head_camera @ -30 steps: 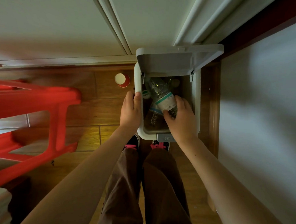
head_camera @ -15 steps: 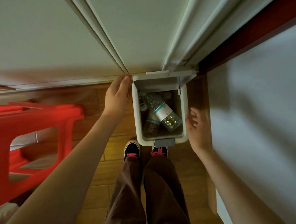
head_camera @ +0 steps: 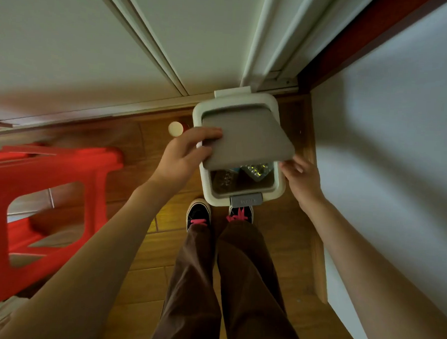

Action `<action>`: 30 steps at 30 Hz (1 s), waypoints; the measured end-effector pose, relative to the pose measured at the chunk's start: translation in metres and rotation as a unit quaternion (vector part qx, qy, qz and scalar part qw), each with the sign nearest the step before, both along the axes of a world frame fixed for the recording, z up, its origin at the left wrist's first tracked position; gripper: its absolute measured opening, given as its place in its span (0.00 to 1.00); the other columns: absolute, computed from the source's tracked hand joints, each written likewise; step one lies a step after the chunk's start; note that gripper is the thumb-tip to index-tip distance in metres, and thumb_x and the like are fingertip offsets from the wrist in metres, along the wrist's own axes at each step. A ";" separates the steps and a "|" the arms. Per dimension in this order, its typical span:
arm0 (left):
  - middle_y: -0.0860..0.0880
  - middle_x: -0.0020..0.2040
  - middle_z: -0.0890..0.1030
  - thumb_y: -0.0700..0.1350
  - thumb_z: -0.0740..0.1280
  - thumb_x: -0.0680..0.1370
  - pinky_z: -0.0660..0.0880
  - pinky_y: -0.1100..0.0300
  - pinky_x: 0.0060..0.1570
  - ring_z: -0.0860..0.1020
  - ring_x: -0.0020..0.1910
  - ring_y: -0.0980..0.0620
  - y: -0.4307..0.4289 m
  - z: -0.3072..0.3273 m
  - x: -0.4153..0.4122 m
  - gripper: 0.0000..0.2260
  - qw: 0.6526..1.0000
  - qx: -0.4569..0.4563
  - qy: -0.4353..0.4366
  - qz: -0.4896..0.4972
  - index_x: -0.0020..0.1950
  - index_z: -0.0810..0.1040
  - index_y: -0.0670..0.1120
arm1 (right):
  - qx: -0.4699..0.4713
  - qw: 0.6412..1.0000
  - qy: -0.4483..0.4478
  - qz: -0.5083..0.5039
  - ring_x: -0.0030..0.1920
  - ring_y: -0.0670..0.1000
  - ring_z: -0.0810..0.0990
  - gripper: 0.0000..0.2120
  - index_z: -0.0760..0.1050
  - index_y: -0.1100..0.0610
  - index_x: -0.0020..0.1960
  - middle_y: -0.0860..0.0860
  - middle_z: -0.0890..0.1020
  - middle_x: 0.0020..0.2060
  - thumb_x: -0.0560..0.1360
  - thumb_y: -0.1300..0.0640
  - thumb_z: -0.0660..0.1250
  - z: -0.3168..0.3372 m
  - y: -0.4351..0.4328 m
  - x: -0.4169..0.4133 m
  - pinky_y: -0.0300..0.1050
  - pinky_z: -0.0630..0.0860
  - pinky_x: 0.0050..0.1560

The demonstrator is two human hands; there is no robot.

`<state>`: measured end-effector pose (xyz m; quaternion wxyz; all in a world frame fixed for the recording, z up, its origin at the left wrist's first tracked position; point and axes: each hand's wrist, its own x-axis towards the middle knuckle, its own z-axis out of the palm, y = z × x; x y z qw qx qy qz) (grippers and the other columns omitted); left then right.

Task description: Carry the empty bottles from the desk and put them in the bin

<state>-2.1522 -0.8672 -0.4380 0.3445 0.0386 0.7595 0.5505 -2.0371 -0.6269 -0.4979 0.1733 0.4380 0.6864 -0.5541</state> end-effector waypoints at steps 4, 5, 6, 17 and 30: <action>0.52 0.70 0.73 0.40 0.67 0.76 0.64 0.62 0.71 0.67 0.71 0.57 -0.008 -0.022 0.032 0.20 0.972 -0.103 0.159 -0.138 0.69 0.74 0.45 | -0.051 0.998 -0.002 -0.022 0.55 0.40 0.79 0.23 0.69 0.56 0.72 0.47 0.79 0.62 0.78 0.56 0.66 0.003 0.003 0.001 0.34 0.78 0.50; 0.51 0.71 0.72 0.41 0.68 0.76 0.63 0.60 0.72 0.66 0.72 0.56 -0.009 -0.026 0.038 0.21 0.964 -0.112 0.188 -0.153 0.69 0.73 0.44 | -0.069 0.997 -0.003 -0.027 0.55 0.40 0.79 0.23 0.69 0.55 0.72 0.46 0.80 0.60 0.77 0.55 0.66 0.003 0.004 0.002 0.38 0.79 0.55; 0.49 0.71 0.71 0.41 0.68 0.76 0.64 0.59 0.72 0.66 0.73 0.54 -0.010 -0.031 0.041 0.21 0.956 -0.114 0.215 -0.163 0.69 0.73 0.43 | -0.081 0.996 -0.007 -0.030 0.57 0.44 0.80 0.23 0.70 0.53 0.71 0.46 0.81 0.60 0.77 0.53 0.67 0.001 0.006 0.002 0.46 0.79 0.60; 0.48 0.74 0.68 0.44 0.69 0.76 0.65 0.51 0.72 0.63 0.75 0.49 -0.014 -0.074 0.062 0.27 0.912 -0.179 0.291 -0.227 0.73 0.68 0.43 | -0.108 0.994 0.001 -0.035 0.63 0.49 0.78 0.21 0.71 0.50 0.71 0.49 0.79 0.63 0.78 0.56 0.65 -0.008 0.008 0.008 0.53 0.74 0.66; 0.52 0.77 0.62 0.46 0.66 0.78 0.60 0.51 0.74 0.57 0.77 0.52 -0.008 -0.062 0.060 0.28 0.907 -0.230 0.245 -0.253 0.76 0.62 0.48 | -0.002 0.999 0.025 0.044 0.64 0.48 0.76 0.20 0.69 0.57 0.72 0.52 0.77 0.65 0.80 0.57 0.61 0.001 0.000 0.004 0.31 0.74 0.52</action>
